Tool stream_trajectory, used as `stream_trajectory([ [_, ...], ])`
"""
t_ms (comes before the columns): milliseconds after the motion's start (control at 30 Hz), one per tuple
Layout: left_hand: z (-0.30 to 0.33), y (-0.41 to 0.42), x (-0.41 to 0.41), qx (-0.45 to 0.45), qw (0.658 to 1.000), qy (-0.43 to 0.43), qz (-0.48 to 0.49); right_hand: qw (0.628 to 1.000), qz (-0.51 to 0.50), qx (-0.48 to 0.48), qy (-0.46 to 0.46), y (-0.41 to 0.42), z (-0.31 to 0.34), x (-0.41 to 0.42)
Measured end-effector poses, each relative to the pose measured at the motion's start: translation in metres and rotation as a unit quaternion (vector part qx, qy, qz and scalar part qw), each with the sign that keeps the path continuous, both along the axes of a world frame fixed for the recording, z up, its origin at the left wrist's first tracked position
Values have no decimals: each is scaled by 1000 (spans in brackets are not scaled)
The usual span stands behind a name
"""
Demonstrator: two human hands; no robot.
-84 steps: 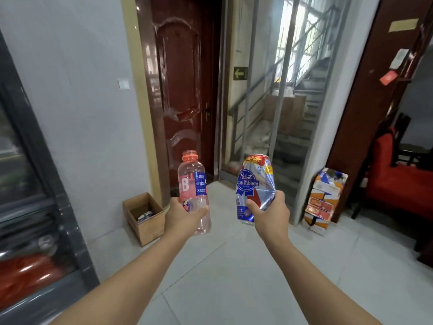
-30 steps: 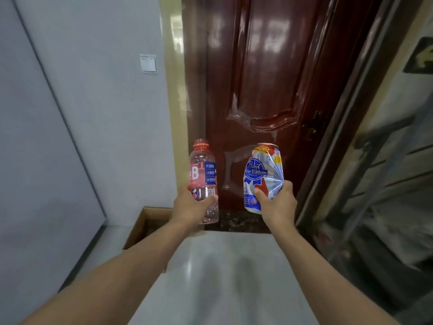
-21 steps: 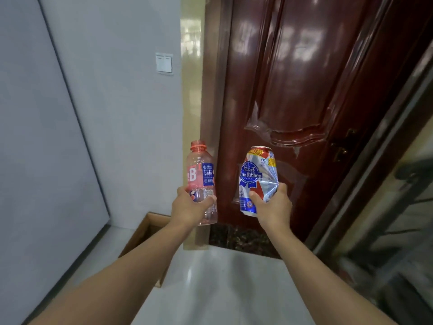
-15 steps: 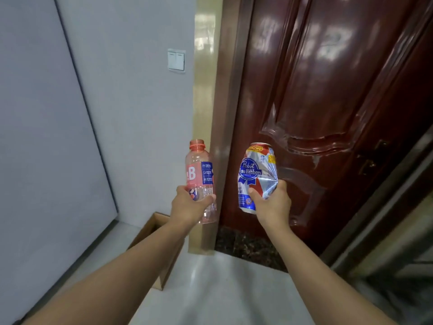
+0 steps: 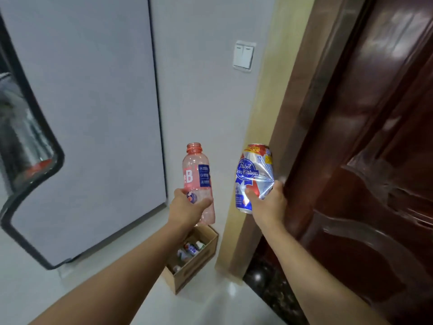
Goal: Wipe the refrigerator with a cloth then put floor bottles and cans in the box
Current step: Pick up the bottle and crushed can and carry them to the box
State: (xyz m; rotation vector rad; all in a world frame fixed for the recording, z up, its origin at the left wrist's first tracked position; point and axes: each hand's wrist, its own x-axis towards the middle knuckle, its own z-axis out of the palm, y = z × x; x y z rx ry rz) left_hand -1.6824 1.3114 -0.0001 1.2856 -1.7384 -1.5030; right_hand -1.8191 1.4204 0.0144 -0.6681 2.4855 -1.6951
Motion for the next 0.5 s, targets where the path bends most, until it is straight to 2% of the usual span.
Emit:
stream_trajectory([
  [300, -27, -33, -27, 34, 988, -40, 145, 986, 157, 43, -32, -81, -32, -58],
  [500, -60, -88, -32, 62, 978, -45, 193, 970, 219, 81, -61, -156, -66, -68],
])
